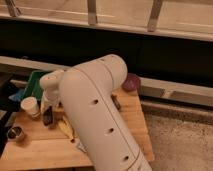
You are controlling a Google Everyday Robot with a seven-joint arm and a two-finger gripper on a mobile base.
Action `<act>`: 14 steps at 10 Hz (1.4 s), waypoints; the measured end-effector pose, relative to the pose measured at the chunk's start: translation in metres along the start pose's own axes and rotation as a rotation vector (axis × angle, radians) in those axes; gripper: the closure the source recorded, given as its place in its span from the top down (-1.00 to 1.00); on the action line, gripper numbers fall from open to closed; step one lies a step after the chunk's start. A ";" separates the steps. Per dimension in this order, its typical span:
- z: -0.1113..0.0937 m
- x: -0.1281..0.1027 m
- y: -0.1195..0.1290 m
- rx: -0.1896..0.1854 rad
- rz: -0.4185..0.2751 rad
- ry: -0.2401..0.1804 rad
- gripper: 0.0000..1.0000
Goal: Wipe table surface with eraser
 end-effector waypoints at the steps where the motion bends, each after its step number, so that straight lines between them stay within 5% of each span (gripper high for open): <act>1: 0.006 0.005 0.016 -0.007 -0.034 0.015 -1.00; 4: 0.006 0.033 0.037 -0.002 -0.093 0.064 -1.00; 8: -0.008 0.056 -0.004 0.037 -0.018 0.088 -1.00; 11: -0.011 0.033 -0.027 0.045 0.035 0.052 -1.00; 14: -0.007 0.008 -0.006 0.026 0.007 0.017 -1.00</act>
